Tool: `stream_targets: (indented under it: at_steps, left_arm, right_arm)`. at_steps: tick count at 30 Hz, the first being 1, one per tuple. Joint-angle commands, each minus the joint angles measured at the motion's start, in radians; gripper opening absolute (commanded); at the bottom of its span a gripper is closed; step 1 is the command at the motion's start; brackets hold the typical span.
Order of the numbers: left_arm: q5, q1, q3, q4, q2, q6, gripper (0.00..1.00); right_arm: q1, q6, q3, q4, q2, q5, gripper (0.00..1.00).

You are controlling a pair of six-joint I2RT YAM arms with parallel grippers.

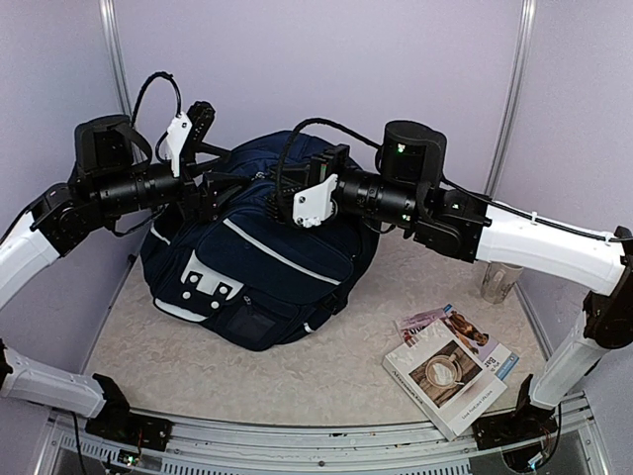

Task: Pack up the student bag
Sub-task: Hold the largest pocket of the student bag, then unzip the largest pocket of the student bag.

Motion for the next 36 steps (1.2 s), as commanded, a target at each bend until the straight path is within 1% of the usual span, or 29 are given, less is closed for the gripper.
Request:
stream_targets:
  at_steps: [1,4,7,11,14,18,20,21,23,24,26,27,31,36]
  left_arm:
    - [-0.057,-0.006,-0.014,-0.119,0.039,0.033,0.63]
    - [-0.054,-0.005,-0.012,-0.143,0.047,0.042,0.63]
    - [-0.083,0.007,-0.008,-0.168,0.059,0.05,0.68]
    - [-0.101,0.064,-0.009,-0.166,0.055,0.057,0.68]
    - [-0.1,0.091,-0.009,-0.171,0.083,0.066,0.7]
    - [-0.046,0.092,-0.027,-0.169,0.119,0.076,0.73]
    - [-0.012,0.092,-0.043,-0.139,0.111,0.073,0.71]
    - [0.009,0.092,-0.05,-0.124,0.101,0.074,0.67]
    - [0.042,0.091,-0.059,-0.104,0.085,0.072,0.56]
    - [0.049,0.091,-0.061,-0.101,0.077,0.07,0.45]
    - [0.038,0.09,-0.069,-0.082,0.057,0.061,0.12]
    - [0.02,0.09,-0.078,-0.068,0.043,0.047,0.0]
    - [-0.057,0.091,-0.137,0.007,-0.041,-0.006,0.0]
    - [-0.199,0.094,-0.224,0.067,-0.149,-0.082,0.0]
  right_arm:
    - [0.012,0.012,-0.008,0.068,-0.036,-0.022,0.0]
    - [0.012,0.01,-0.02,0.074,-0.046,-0.02,0.0]
    - [0.012,0.004,-0.025,0.078,-0.055,-0.02,0.0]
    - [0.012,-0.007,-0.025,0.065,-0.062,-0.033,0.0]
    - [0.011,-0.008,-0.022,0.054,-0.057,-0.053,0.0]
    - [0.011,-0.006,-0.021,0.055,-0.054,-0.055,0.0]
    - [0.011,-0.007,-0.024,0.054,-0.056,-0.05,0.0]
    - [0.011,-0.007,-0.027,0.055,-0.057,-0.047,0.0]
    - [0.011,-0.004,-0.034,0.061,-0.061,-0.034,0.0]
    - [0.012,-0.004,-0.041,0.069,-0.065,-0.025,0.0]
    - [0.008,0.002,-0.062,0.092,-0.075,-0.001,0.0]
    - [0.004,0.009,-0.074,0.105,-0.082,0.009,0.0]
    - [-0.02,0.037,-0.148,0.174,-0.122,0.061,0.0]
    - [-0.071,0.089,-0.307,0.299,-0.221,0.146,0.0]
